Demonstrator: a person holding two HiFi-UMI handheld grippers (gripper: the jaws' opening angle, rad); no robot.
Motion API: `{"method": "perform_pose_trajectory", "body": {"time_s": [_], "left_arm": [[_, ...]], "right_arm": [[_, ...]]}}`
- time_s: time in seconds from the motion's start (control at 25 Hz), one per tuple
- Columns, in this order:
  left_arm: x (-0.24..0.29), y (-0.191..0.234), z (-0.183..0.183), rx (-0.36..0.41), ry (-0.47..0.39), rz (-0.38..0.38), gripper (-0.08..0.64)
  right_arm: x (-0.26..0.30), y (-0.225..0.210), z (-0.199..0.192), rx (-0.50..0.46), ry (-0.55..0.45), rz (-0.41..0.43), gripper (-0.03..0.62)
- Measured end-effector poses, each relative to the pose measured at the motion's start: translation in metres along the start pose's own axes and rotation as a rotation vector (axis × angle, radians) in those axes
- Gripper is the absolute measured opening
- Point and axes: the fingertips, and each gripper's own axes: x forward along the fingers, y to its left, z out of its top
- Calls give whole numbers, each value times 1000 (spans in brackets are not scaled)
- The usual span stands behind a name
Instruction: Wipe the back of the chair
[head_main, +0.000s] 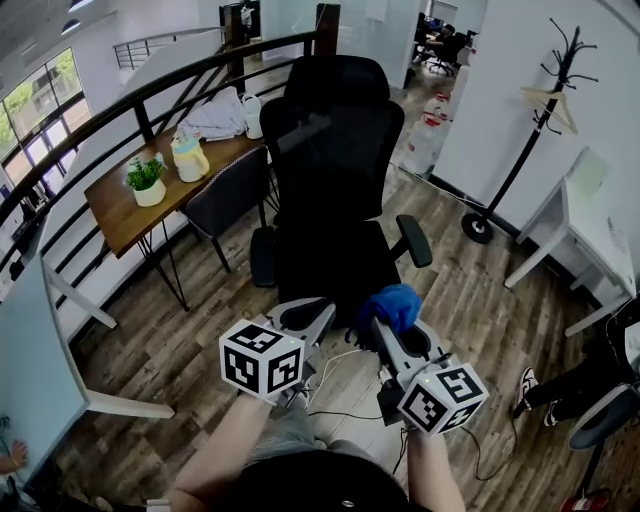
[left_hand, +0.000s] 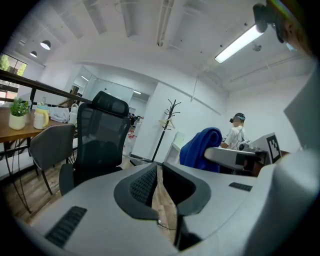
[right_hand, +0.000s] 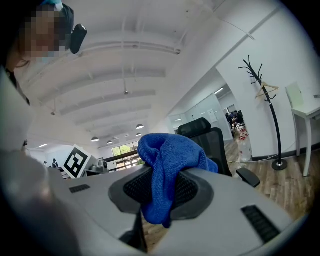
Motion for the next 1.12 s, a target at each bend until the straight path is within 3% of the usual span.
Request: {"method": "perform_pose_trajectory", "body": {"time_s": [0.2, 0.32, 0.64, 1.12], "left_arm": [[34, 57, 32, -18, -13, 10, 44], [52, 92, 58, -39, -20, -23, 44], [95, 188, 117, -18, -36, -42, 44], [134, 242, 167, -21, -81, -67, 41]], "right_arm": [[67, -26, 17, -16, 10, 0, 103], [113, -35, 34, -23, 1, 9, 103], [219, -66, 70, -46, -39, -12, 103], [299, -88, 88, -106, 5, -15, 103]]}}
